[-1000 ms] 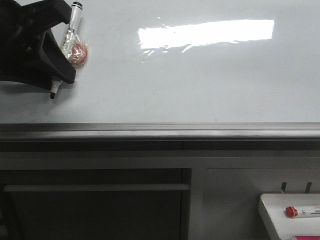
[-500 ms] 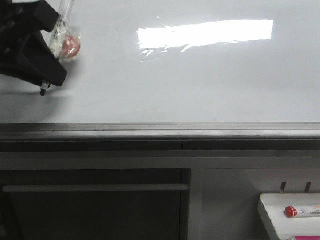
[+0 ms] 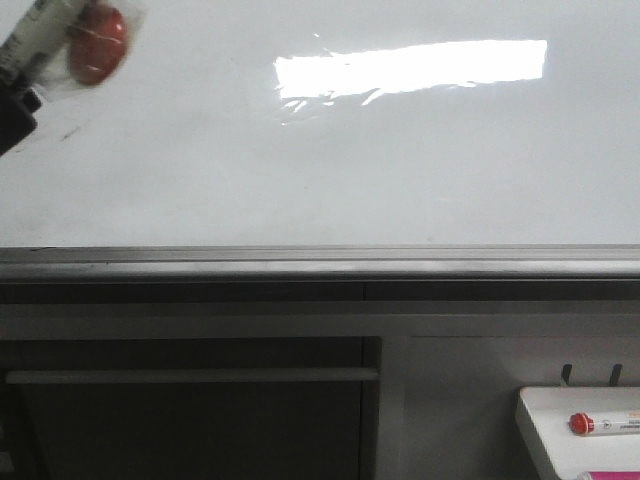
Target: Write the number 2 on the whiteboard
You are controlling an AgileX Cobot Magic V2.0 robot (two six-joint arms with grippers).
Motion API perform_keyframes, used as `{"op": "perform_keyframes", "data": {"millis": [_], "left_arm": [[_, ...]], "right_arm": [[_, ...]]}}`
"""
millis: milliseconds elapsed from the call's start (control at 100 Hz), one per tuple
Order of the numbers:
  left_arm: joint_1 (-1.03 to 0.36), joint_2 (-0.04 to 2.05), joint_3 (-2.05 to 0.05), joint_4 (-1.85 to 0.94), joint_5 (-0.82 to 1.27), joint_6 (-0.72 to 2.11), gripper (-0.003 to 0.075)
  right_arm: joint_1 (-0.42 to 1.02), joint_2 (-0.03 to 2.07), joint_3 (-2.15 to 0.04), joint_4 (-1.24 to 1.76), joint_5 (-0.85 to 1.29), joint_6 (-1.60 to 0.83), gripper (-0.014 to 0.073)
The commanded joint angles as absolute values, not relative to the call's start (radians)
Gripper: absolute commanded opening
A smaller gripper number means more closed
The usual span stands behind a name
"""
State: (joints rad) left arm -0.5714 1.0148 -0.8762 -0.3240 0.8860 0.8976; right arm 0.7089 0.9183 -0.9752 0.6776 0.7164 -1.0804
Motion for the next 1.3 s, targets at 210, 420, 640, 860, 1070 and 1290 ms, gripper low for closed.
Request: {"op": "perform_keyframes", "data": {"millis": [210, 420, 640, 860, 1070, 1290], "left_arm": [[-0.625, 0.921, -0.911, -0.332, 0.873, 1.123, -0.0020], [-0.627, 0.921, -0.911, -0.334, 0.871, 1.125, -0.0020], [-0.627, 0.921, -0.911, -0.350, 0.866, 1.127, -0.0020], [-0.627, 0.921, -0.911, -0.359, 0.862, 1.129, -0.0020], [-0.627, 0.921, -0.911, -0.359, 0.858, 1.130, -0.0020], [-0.627, 0.921, -0.911, -0.364, 0.858, 1.130, -0.0020]], "right_arm": [[0.869, 1.077, -1.091, 0.714, 0.582, -1.150, 0.0349], [0.902, 1.135, -1.121, 0.759, 0.558, -1.150, 0.0349], [0.903, 1.187, -1.124, 0.818, 0.519, -1.150, 0.0349], [0.903, 1.253, -1.124, 0.828, 0.521, -1.150, 0.0348], [0.903, 1.289, -1.124, 0.839, 0.516, -1.150, 0.0346], [0.903, 1.293, -1.124, 0.895, 0.507, -1.150, 0.0346]]}}
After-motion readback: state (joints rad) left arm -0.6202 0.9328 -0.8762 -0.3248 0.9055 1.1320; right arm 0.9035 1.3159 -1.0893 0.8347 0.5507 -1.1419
